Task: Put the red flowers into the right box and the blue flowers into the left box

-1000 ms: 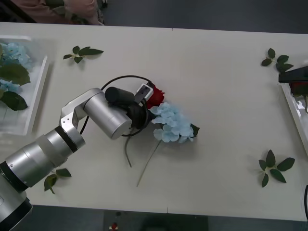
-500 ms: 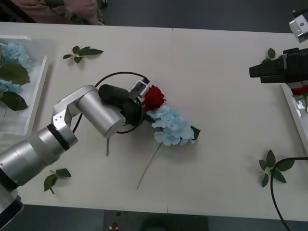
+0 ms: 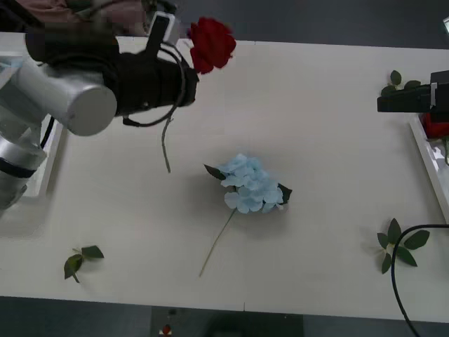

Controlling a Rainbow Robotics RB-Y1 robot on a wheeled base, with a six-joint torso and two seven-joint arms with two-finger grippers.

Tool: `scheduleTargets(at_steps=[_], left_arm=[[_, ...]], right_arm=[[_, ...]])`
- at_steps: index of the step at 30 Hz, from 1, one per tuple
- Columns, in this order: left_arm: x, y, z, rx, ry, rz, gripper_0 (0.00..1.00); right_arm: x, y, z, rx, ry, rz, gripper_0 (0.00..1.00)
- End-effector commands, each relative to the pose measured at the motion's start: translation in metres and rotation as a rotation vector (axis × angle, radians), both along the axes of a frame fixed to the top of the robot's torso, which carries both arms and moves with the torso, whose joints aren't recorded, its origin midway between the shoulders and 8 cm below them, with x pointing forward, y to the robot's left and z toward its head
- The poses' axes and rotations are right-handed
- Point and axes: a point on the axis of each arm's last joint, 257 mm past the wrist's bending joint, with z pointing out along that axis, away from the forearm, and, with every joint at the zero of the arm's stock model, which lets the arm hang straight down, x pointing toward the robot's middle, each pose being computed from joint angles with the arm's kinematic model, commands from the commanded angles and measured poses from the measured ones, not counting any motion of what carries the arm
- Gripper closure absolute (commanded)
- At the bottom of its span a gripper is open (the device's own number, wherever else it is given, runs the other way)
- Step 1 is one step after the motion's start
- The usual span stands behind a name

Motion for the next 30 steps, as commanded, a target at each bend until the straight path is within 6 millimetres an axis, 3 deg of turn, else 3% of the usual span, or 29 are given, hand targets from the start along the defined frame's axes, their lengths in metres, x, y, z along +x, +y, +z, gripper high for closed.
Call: scheduleTargets(at_steps=[1, 6, 11, 15, 23, 30], left_arm=[[-0.017, -0.02, 0.062, -0.15, -0.072, -0.032, 1.0], [-0.033, -0.044, 0.118, -0.301, -0.136, -0.069, 1.0], [-0.043, -0.08, 0.153, -0.414, -0.156, -0.103, 1.0], [-0.044, -0.101, 0.164, -0.491, -0.133, -0.096, 1.0], [-0.058, -0.137, 0.175, -0.599, -0.089, -0.109, 1.0], [-0.064, -0.148, 0.176, -0.62, -0.073, -0.12, 1.0]], right_arm=[[0.005, 0.006, 0.014, 0.015, -0.108, 0.038, 0.0], [0.005, 0.011, 0.012, 0.014, -0.134, 0.068, 0.0], [0.005, 0.028, 0.014, 0.065, -0.129, 0.124, 0.0], [0.004, 0.048, 0.01, 0.082, -0.126, 0.17, 0.0], [0.024, 0.097, 0.016, 0.135, -0.162, 0.176, 0.0], [0.034, 0.126, 0.018, 0.161, -0.177, 0.178, 0.0]])
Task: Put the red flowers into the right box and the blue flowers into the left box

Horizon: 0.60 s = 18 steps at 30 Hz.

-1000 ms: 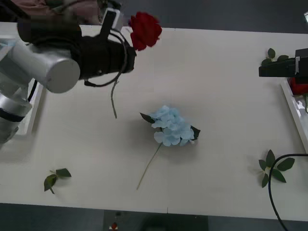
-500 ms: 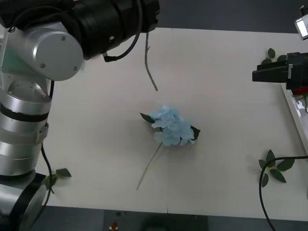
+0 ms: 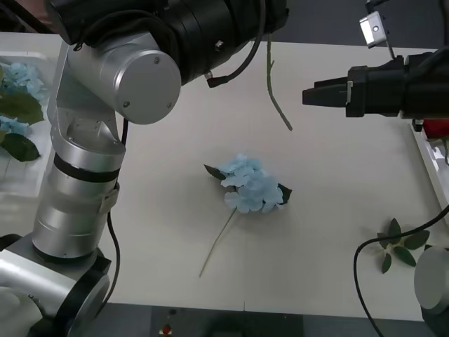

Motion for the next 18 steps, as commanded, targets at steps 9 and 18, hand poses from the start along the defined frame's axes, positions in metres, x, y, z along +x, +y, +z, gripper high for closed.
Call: scheduleTargets(at_steps=[9, 18], left_arm=[[-0.013, -0.013, 0.027, -0.062, -0.014, -0.034, 1.0], [-0.013, -0.013, 0.027, -0.062, -0.014, -0.034, 1.0]], right_arm=[[0.006, 0.045, 0.028, 0.056, -0.086, 0.035, 0.0], [0.007, 0.071, 0.036, 0.098, -0.099, 0.054, 0.0]])
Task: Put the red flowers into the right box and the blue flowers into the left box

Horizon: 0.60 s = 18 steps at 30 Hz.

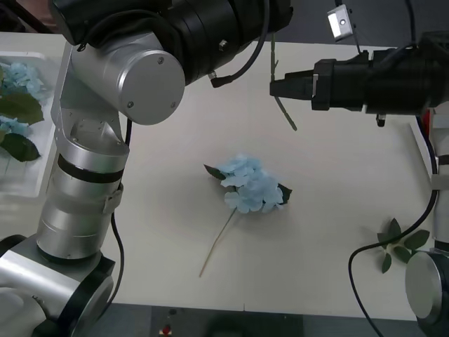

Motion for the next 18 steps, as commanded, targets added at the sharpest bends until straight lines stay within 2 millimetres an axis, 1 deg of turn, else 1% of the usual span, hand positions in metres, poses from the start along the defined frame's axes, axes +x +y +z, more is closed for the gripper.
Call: scheduleTargets(at_steps=[1, 4, 5, 6, 7, 8, 9, 18], left_arm=[[-0.011, -0.009, 0.025, -0.049, -0.02, -0.027, 1.0], [-0.011, -0.009, 0.025, -0.049, -0.02, -0.027, 1.0], [-0.011, -0.009, 0.025, -0.049, -0.02, -0.027, 1.0], [-0.011, -0.009, 0.025, -0.049, -0.02, -0.027, 1.0], [-0.011, -0.009, 0.025, -0.049, -0.02, -0.027, 1.0], [-0.011, -0.009, 0.025, -0.049, -0.02, -0.027, 1.0], [-0.011, -0.009, 0.025, -0.049, -0.02, -0.027, 1.0], [-0.011, -0.009, 0.025, -0.049, -0.02, -0.027, 1.0]], right_arm=[[-0.001, 0.022, 0.026, 0.04, -0.061, 0.027, 0.0], [0.001, 0.032, 0.029, 0.058, -0.065, 0.023, 0.0], [0.001, 0.034, 0.03, 0.06, -0.066, 0.023, 0.02], [0.002, 0.035, 0.031, 0.066, -0.066, 0.019, 0.29], [0.003, 0.035, 0.032, 0.071, -0.064, 0.018, 0.66], [0.002, 0.035, 0.033, 0.076, -0.06, 0.018, 0.96], [0.002, 0.035, 0.033, 0.077, -0.059, 0.018, 1.0], [-0.002, 0.036, 0.038, 0.102, -0.043, 0.031, 1.0]])
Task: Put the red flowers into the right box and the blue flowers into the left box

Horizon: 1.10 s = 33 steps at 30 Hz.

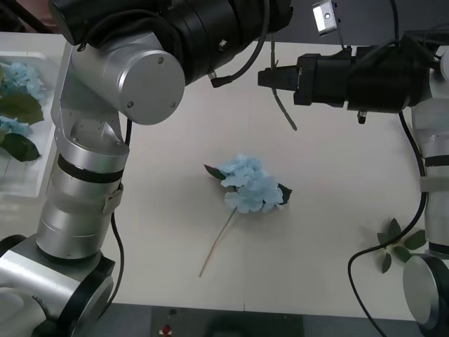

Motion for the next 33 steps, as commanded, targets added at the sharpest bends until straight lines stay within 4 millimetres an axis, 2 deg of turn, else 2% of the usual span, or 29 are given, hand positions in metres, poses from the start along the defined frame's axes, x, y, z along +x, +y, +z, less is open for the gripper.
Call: scheduleTargets(at_steps=[1, 8, 9, 11, 12, 26, 29, 33], left_arm=[[-0.011, -0.009, 0.025, -0.049, -0.02, -0.027, 1.0], [-0.011, -0.009, 0.025, -0.049, -0.02, -0.027, 1.0], [-0.011, -0.009, 0.025, -0.049, -0.02, -0.027, 0.89], [-0.011, -0.009, 0.025, -0.049, -0.02, -0.027, 0.2], [-0.011, -0.009, 0.025, -0.049, -0.02, -0.027, 0.0], [-0.011, -0.009, 0.025, -0.049, -0.02, -0.027, 0.0], [-0.011, -0.009, 0.025, -0.049, -0.02, -0.027, 0.0], [-0.011, -0.009, 0.025, -0.049, -0.02, -0.027, 0.0]], right_arm=[[-0.005, 0.01, 0.027, 0.051, -0.02, 0.022, 1.0], [-0.005, 0.009, 0.029, 0.06, -0.015, 0.023, 1.0], [-0.005, 0.008, 0.03, 0.061, -0.015, 0.022, 1.0], [-0.005, 0.008, 0.03, 0.062, -0.015, 0.023, 1.0], [-0.005, 0.008, 0.03, 0.063, -0.016, 0.021, 1.0], [-0.006, 0.006, 0.031, 0.066, -0.011, 0.023, 1.0], [-0.008, -0.009, 0.028, 0.046, -0.001, 0.02, 1.0], [-0.012, -0.049, 0.019, -0.039, 0.021, 0.004, 1.0]])
